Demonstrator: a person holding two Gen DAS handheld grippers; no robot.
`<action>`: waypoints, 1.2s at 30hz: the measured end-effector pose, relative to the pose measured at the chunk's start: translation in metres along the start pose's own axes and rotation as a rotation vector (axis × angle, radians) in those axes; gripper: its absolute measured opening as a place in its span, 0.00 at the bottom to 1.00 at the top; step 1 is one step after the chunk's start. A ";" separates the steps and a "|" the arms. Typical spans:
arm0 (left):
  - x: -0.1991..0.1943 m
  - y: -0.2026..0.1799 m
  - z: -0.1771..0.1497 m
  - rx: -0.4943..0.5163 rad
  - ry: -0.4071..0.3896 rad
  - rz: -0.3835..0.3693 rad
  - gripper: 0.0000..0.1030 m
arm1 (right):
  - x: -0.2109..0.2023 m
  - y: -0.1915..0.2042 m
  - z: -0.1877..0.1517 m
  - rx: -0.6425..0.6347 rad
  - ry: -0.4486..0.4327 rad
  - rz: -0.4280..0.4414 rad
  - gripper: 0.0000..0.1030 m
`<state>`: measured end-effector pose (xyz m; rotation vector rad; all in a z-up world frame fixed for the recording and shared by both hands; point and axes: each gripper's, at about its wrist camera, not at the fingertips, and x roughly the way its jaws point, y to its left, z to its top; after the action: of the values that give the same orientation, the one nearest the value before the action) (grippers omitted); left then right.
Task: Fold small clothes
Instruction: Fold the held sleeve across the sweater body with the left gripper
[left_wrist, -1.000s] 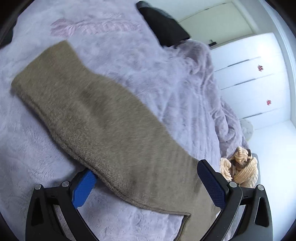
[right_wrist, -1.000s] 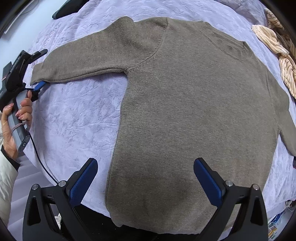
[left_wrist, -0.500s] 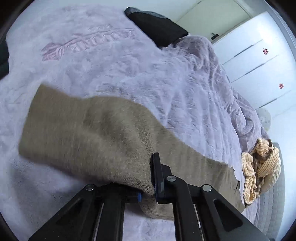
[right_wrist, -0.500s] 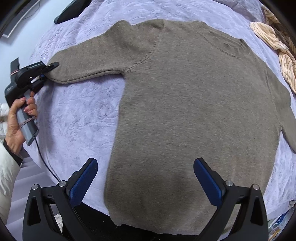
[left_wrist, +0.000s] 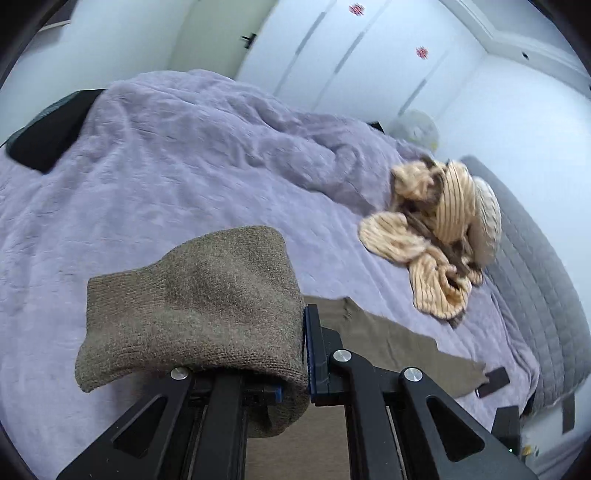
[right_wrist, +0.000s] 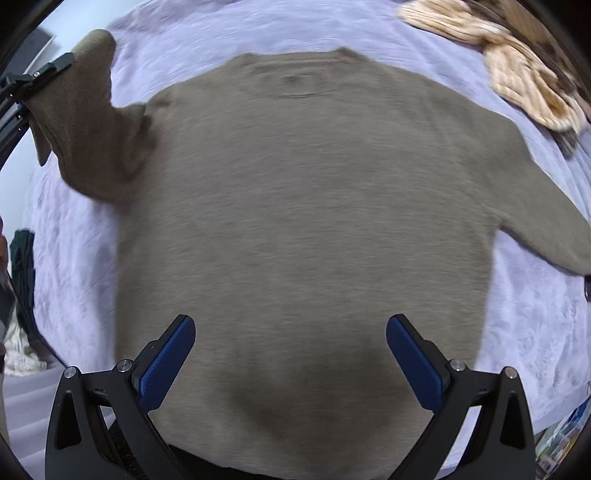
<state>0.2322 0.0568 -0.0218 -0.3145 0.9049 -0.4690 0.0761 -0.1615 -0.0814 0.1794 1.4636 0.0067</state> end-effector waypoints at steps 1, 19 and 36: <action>0.024 -0.022 -0.007 0.034 0.041 -0.016 0.09 | -0.001 -0.016 0.000 0.021 -0.005 -0.007 1.00; 0.113 -0.093 -0.104 0.250 0.310 0.257 0.71 | 0.009 -0.142 0.022 0.140 -0.024 -0.047 1.00; 0.058 0.049 -0.104 -0.010 0.307 0.585 0.93 | 0.058 0.079 0.081 -0.847 -0.297 -0.422 0.99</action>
<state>0.1913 0.0625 -0.1433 0.0245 1.2420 0.0336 0.1707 -0.0869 -0.1211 -0.7858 1.0738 0.2428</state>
